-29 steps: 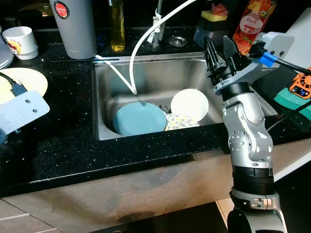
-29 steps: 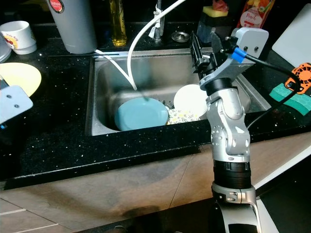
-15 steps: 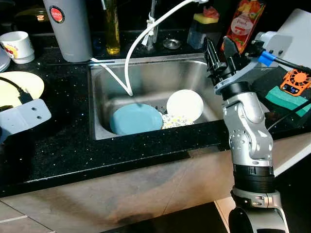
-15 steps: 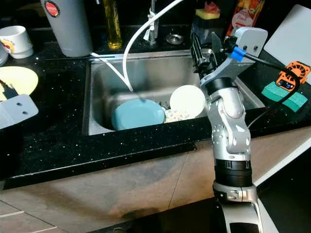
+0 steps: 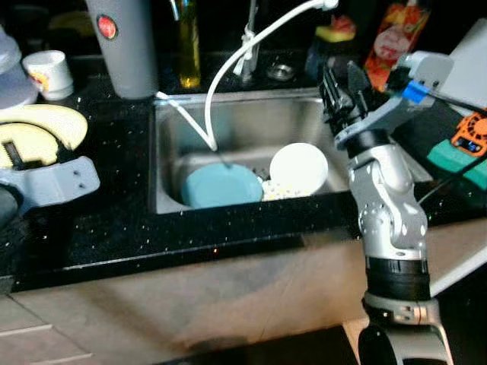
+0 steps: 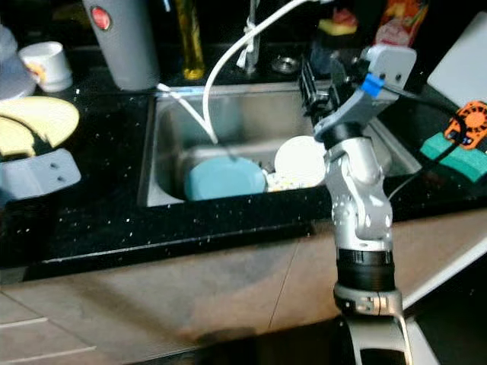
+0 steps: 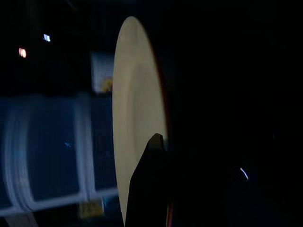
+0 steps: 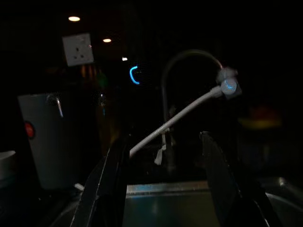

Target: Kitchen organization

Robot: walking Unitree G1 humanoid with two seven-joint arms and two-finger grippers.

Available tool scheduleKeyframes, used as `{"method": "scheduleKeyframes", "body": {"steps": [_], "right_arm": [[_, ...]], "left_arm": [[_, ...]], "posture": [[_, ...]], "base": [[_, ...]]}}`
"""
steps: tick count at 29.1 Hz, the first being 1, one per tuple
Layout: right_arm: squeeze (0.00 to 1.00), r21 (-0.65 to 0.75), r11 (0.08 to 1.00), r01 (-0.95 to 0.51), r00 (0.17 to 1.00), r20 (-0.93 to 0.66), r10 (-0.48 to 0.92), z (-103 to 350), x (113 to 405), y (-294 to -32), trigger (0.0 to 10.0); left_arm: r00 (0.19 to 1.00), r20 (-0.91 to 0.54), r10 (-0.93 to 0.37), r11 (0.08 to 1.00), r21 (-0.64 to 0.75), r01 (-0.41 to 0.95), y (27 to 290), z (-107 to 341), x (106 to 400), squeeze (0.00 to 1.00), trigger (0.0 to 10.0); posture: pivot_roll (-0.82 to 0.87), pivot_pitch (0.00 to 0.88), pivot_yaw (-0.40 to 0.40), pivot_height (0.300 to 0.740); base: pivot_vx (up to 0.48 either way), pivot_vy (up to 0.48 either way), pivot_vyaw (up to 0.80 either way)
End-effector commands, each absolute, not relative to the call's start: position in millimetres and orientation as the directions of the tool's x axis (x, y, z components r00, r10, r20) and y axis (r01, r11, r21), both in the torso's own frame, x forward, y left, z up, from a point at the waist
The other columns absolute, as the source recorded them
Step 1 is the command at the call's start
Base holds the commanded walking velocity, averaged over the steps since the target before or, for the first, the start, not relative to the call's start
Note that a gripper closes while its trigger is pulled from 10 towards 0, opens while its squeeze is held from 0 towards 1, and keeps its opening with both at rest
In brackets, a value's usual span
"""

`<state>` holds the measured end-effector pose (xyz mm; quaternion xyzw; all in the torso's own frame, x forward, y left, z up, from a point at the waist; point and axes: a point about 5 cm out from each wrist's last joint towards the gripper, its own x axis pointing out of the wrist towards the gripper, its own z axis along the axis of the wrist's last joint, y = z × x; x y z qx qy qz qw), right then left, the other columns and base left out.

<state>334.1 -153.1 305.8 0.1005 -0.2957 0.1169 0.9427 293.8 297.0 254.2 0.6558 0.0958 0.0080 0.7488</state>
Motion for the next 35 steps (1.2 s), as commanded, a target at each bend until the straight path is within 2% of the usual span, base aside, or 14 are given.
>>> {"method": "scheduleKeyframes", "body": {"steps": [1, 10, 11, 13, 14, 23, 24, 25, 26, 28, 31, 32, 33, 35], "right_arm": [[0.0, 0.127, 0.95, -0.286, 0.803, 0.573, 0.165, 305, 336, -152, 10.0], [0.0, 0.127, 0.95, -0.285, 0.805, 0.57, 0.165, 303, 336, -152, 10.0], [0.0, 0.128, 0.95, -0.283, 0.806, 0.569, 0.164, 303, 335, -152, 10.0], [0.0, 0.128, 0.951, -0.283, 0.806, 0.569, 0.163, 303, 335, -152, 10.0], [0.0, 0.128, 0.951, -0.282, 0.806, 0.569, 0.163, 303, 335, -153, 10.0], [0.0, 0.132, 0.95, -0.282, 0.808, 0.567, 0.161, 302, 335, -153, 10.0], [0.0, 0.133, 0.95, -0.282, 0.808, 0.567, 0.16, 302, 335, -153, 10.0], [0.0, 0.133, 0.95, -0.282, 0.808, 0.566, 0.16, 302, 335, -153, 10.0], [0.0, 0.133, 0.95, -0.282, 0.808, 0.566, 0.16, 302, 335, -153, 10.0], [0.0, 0.132, 0.95, -0.281, 0.808, 0.566, 0.161, 302, 336, -153, 10.0], [0.0, 0.131, 0.951, -0.281, 0.808, 0.567, 0.161, 302, 336, -153, 10.0], [0.0, 0.131, 0.951, -0.281, 0.808, 0.567, 0.16, 302, 336, -153, 10.0], [0.0, 0.131, 0.951, -0.281, 0.808, 0.567, 0.16, 302, 336, -153, 10.0], [0.0, 0.131, 0.951, -0.28, 0.808, 0.567, 0.16, 302, 336, -154, 10.0]], "left_arm": [[0.994, -0.098, 0.038, 0.207, 0.974, 0.088, 273, 260, 298, 0.0, 10.0], [0.973, -0.231, -0.02, 0.219, 0.948, 0.23, 257, 233, 296, 0.0, 10.0], [0.966, -0.259, -0.022, 0.22, 0.941, 0.257, 257, 228, 295, 0.82, 10.0], [0.964, -0.265, -0.018, 0.227, 0.938, 0.262, 258, 227, 295, 0.82, 10.0], [0.965, -0.262, -0.001, 0.243, 0.936, 0.254, 260, 228, 296, 1.0, 10.0], [0.967, -0.253, 0.013, 0.306, 0.922, 0.237, 261, 232, 297, 1.0, 10.0], [0.965, -0.259, -0.041, 0.401, 0.88, 0.254, 253, 233, 296, 0.0, 10.0], [0.959, -0.257, -0.119, 0.507, 0.815, 0.281, 242, 235, 295, 0.0, 10.0], [0.959, -0.257, -0.119, 0.507, 0.815, 0.281, 242, 235, 295, 0.0, 10.0], [0.932, -0.208, -0.297, 0.671, 0.649, 0.359, 218, 246, 291, 0.0, 10.0], [0.898, -0.123, -0.423, 0.736, 0.531, 0.42, 204, 261, 287, 0.0, 10.0], [0.893, -0.121, -0.434, 0.736, 0.523, 0.429, 203, 262, 286, 0.65, 10.0], [0.891, -0.105, -0.442, 0.751, 0.499, 0.432, 202, 264, 286, 1.0, 10.0], [0.889, -0.094, -0.448, 0.762, 0.48, 0.435, 201, 265, 286, 1.0, 10.0]], "posture": [[0.21, 0.059, -0.047, 0.74], [0.21, 0.062, -0.045, 0.74], [0.21, 0.062, -0.045, 0.74], [0.21, 0.062, -0.045, 0.74], [0.21, 0.064, -0.044, 0.74], [0.21, 0.066, -0.044, 0.74], [0.21, 0.066, -0.044, 0.74], [0.21, 0.066, -0.045, 0.74], [0.21, 0.066, -0.045, 0.74], [0.21, 0.066, -0.045, 0.74], [0.2, 0.064, -0.045, 0.74], [0.2, 0.063, -0.046, 0.74], [0.2, 0.063, -0.046, 0.74], [0.2, 0.064, -0.046, 0.74]], "base": [[0.0, 0.0, 0.0], [0.0, 0.0, 0.0], [0.0, 0.0, 0.0], [0.0, 0.0, 0.0], [0.0, 0.0, 0.0], [0.0, 0.0, 0.0], [0.0, 0.0, 0.0], [0.0, 0.0, 0.0], [0.0, 0.0, 0.0], [0.0, 0.0, 0.0], [0.0, 0.0, 0.0], [0.0, 0.0, 0.0], [0.0, 0.0, 0.0], [0.0, 0.0, 0.0]]}}
